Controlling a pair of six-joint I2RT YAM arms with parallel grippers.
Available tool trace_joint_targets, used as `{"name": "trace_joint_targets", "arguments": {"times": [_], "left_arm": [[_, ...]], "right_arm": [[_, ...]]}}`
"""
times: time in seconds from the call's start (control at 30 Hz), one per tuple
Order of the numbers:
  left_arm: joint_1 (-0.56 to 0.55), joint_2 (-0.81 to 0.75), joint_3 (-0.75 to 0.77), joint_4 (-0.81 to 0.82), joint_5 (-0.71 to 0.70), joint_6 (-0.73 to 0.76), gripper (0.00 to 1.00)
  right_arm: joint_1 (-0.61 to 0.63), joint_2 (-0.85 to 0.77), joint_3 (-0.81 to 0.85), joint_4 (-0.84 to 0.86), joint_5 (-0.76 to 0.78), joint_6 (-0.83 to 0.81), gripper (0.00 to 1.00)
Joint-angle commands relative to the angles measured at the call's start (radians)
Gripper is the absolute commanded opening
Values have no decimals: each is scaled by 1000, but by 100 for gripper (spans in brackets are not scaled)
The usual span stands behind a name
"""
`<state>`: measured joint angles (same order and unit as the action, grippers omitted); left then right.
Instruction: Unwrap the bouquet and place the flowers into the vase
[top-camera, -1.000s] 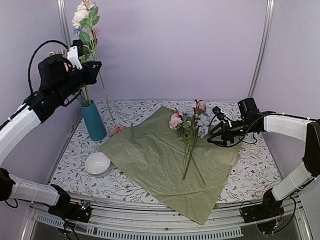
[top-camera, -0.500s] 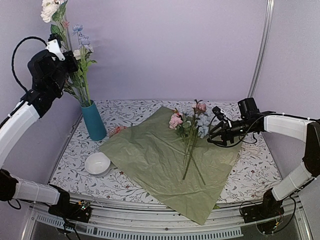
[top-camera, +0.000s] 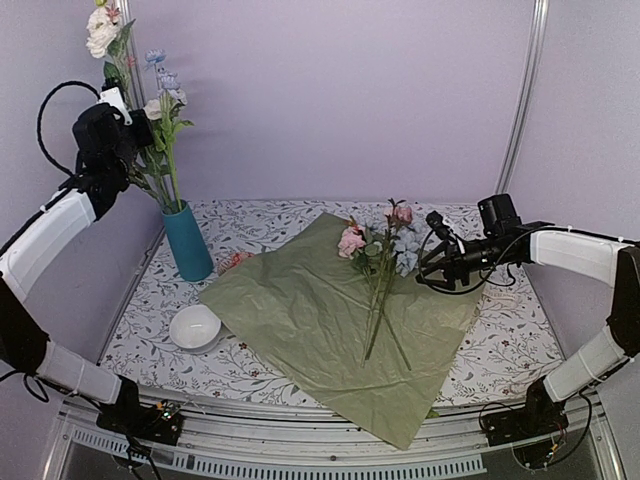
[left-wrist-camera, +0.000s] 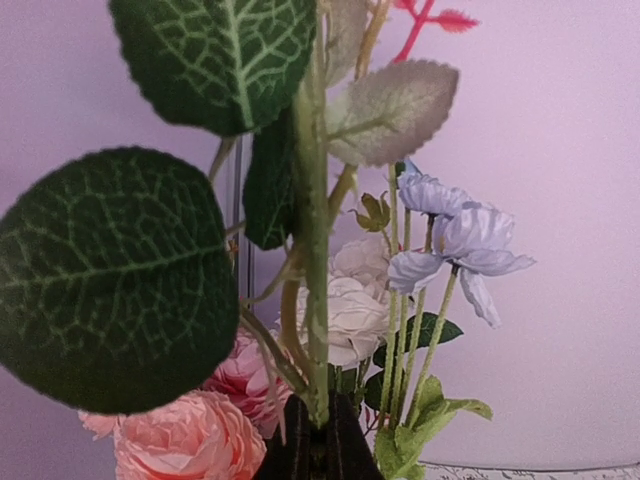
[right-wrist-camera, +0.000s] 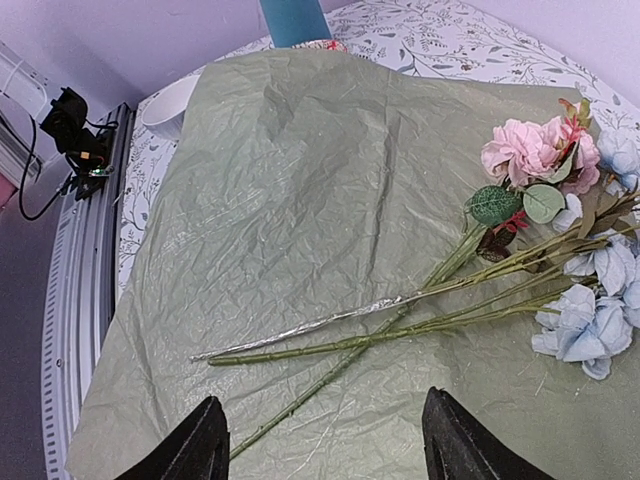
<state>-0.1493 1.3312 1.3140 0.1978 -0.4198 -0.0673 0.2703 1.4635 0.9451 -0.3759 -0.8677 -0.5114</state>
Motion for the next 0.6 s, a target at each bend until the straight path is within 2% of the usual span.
{"name": "trace_joint_targets", "arguments": {"times": [0.0, 0.13, 0.57], "left_arm": [[48, 23, 16, 53, 71, -46, 0], [92, 44, -26, 71, 151, -121, 0], [99, 60, -249, 169, 258, -194, 0]], "right_arm": [[-11, -20, 1, 10, 7, -10, 68], [-14, -16, -2, 9, 7, -12, 68], [-14, 17, 5, 6, 4, -14, 68]]}}
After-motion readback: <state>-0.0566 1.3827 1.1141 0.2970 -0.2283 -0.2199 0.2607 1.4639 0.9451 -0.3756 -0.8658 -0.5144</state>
